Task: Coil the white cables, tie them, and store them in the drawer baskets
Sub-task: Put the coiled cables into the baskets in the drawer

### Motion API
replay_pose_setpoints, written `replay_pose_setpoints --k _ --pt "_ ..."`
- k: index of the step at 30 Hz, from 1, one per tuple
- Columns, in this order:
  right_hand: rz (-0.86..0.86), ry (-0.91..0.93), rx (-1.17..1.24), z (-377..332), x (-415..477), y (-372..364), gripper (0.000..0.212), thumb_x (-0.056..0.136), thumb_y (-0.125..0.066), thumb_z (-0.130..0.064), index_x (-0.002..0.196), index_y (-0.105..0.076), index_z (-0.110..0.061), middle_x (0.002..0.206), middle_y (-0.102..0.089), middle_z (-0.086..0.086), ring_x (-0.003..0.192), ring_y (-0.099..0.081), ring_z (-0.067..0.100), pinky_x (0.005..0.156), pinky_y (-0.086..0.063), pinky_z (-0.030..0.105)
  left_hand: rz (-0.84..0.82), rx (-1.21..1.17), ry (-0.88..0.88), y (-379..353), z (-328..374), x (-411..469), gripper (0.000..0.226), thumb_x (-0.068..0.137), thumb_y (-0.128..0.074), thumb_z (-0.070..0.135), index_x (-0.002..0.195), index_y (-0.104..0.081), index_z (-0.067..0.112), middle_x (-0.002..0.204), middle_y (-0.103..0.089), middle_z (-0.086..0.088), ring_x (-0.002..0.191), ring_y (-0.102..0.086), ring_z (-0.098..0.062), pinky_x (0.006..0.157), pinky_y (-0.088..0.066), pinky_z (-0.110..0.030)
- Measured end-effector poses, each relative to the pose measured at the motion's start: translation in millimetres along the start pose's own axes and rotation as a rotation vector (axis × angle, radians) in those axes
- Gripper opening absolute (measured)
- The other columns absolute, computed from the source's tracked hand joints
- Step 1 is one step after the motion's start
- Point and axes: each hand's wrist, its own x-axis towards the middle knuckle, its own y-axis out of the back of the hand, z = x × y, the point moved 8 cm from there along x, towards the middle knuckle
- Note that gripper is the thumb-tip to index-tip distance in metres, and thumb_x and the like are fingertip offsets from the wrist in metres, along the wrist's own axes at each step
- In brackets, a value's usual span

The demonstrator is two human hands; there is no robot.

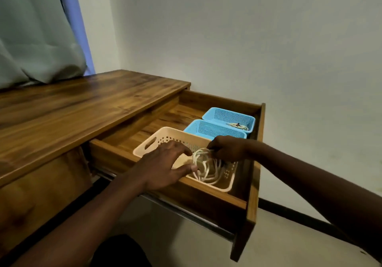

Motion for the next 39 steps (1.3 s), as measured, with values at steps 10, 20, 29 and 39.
replay_pose_setpoints --k 10,20,29,39 --pt "0.688 0.157 0.235 25.5 -62.8 36.7 0.040 0.101 -0.060 -0.040 0.136 -0.063 -0.021 0.134 -0.066 0.002 0.116 -0.064 0.015 0.089 -0.059 0.034 0.045 0.090 -0.020 7.6 62.9 -10.9 0.073 0.085 -0.023 0.084 0.142 -0.044 0.042 0.155 -0.038 0.013 0.144 -0.035 -0.011 0.116 -0.029 -0.044" --pt "0.896 0.208 0.466 102.6 -91.5 -38.6 0.052 0.111 -0.026 -0.040 0.158 -0.039 -0.021 0.170 -0.026 0.000 0.160 -0.008 0.018 0.128 -0.018 0.053 -0.156 0.531 0.023 -73.6 195.5 11.1 0.098 0.099 -0.046 0.059 0.161 0.013 0.011 0.170 0.015 -0.017 0.156 0.017 -0.039 0.117 0.015 -0.070" --pt "0.863 0.191 0.507 67.5 -44.3 -36.9 0.065 0.106 -0.013 -0.057 0.164 -0.022 -0.029 0.173 -0.009 -0.009 0.159 0.009 0.012 0.129 -0.011 0.055 -0.149 0.553 0.297 -47.4 119.7 8.2 0.103 0.094 -0.044 0.069 0.161 0.016 0.019 0.170 0.020 -0.013 0.156 0.018 -0.039 0.116 0.014 -0.073" --pt "0.839 0.374 0.208 -49.0 81.2 -20.6 0.073 0.102 0.000 -0.063 0.164 -0.018 -0.029 0.174 -0.005 -0.001 0.160 0.012 0.021 0.128 0.003 0.054 0.158 0.780 0.606 37.4 -26.4 -13.8 0.127 0.076 -0.026 0.095 0.159 0.022 0.011 0.166 0.025 -0.021 0.152 0.026 -0.044 0.112 0.015 -0.076"
